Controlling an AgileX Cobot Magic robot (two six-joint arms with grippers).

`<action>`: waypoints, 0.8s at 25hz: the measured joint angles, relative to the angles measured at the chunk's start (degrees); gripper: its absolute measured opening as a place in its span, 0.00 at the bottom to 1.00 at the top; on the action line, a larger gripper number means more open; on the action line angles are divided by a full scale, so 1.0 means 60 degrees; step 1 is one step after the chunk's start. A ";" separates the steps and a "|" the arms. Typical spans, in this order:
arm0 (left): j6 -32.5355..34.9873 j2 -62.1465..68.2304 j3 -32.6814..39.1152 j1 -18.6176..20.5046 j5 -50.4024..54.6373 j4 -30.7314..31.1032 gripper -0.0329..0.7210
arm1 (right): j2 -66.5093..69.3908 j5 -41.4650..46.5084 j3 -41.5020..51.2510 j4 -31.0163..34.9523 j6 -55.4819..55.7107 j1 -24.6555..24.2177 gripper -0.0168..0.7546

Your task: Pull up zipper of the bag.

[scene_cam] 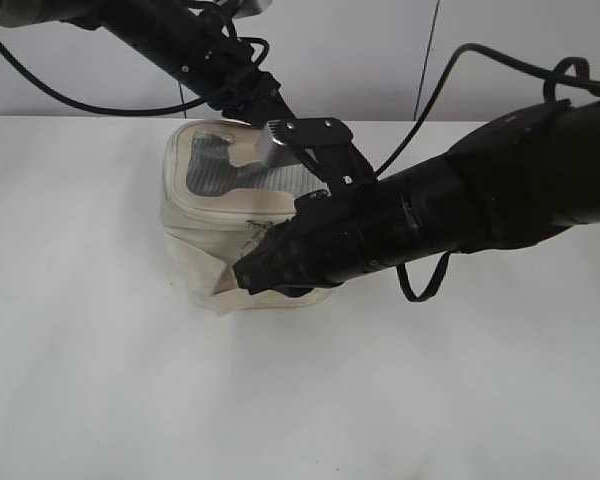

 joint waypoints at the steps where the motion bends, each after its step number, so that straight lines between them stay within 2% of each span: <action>1: -0.0039 0.0000 0.0000 0.0000 0.0020 -0.0046 0.13 | -0.0065 0.0107 0.0033 -0.0294 0.0360 -0.0118 0.13; 5: -0.0528 -0.0194 0.0000 0.0017 0.0021 -0.0109 0.25 | -0.0633 0.1078 0.0112 -0.2287 0.2363 -0.0963 0.51; 7: -0.0928 -0.0482 0.0000 0.0017 0.0065 0.0021 0.27 | -0.1014 0.1635 0.0112 -0.3693 0.3813 -0.1475 0.64; 9: -0.1552 -0.1009 0.0000 0.0017 0.0100 0.0439 0.27 | -0.1468 0.2186 0.0122 -0.5191 0.5329 -0.1979 0.67; 14: -0.3750 -0.2540 0.0492 0.0017 0.0034 0.2733 0.27 | -0.2857 0.3464 0.0138 -0.8915 0.9061 -0.2822 0.67; 16: -0.4080 -0.3308 0.1339 0.0029 -0.0102 0.3276 0.27 | -0.3581 0.3964 0.0138 -0.9933 1.0025 -0.2915 0.67; 20: -0.4524 -0.5810 0.4178 0.0029 -0.0891 0.3857 0.26 | -0.5117 0.5098 0.0318 -1.1070 1.1093 -0.2914 0.67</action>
